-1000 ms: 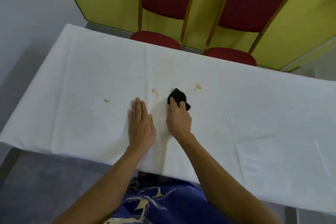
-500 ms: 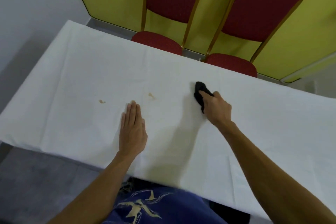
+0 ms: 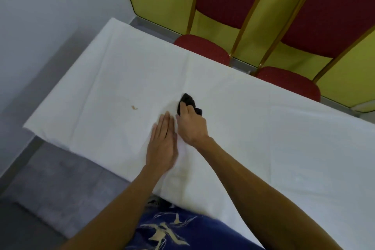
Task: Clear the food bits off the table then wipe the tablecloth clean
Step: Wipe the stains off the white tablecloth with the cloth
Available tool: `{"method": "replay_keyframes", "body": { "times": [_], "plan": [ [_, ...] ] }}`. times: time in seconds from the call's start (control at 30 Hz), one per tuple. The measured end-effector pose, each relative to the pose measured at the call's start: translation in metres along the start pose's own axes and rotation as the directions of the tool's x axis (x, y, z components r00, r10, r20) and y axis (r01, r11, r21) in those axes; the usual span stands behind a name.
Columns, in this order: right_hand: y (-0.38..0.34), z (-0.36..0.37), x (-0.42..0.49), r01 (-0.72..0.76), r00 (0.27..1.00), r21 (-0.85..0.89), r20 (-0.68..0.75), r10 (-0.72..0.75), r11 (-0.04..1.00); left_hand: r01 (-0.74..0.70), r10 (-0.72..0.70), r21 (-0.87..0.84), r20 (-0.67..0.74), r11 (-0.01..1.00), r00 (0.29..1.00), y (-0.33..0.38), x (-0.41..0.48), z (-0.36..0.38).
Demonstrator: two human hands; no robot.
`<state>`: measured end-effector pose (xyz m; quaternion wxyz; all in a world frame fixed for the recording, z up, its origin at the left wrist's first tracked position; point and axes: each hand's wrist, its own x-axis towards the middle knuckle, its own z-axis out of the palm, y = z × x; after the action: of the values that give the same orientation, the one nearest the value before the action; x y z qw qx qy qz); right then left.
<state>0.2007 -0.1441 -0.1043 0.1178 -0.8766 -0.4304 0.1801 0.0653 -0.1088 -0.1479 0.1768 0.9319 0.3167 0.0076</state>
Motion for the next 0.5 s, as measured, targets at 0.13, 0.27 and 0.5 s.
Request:
{"method": "replay_keyframes", "body": {
  "times": [0.13, 0.27, 0.5],
  "plan": [
    [0.014, -0.009, -0.005, 0.283, 0.951, -0.069, 0.153, -0.27, 0.957, 0.024, -0.024, -0.014, -0.021, 1.0, 0.999, 0.004, -0.001, -0.001],
    [0.055, -0.035, 0.004, 0.271, 0.947, -0.047, 0.19, -0.258, 0.961, 0.017, -0.018, -0.005, -0.019, 1.0, 1.0, 0.002, -0.002, -0.004],
    [0.057, -0.049, 0.036, -0.172, 0.981, 0.055, -0.084, 0.176, 0.984, 0.226, -0.24, -0.101, -0.156, 0.969, 0.958, -0.042, -0.023, -0.035]
  ]
}}
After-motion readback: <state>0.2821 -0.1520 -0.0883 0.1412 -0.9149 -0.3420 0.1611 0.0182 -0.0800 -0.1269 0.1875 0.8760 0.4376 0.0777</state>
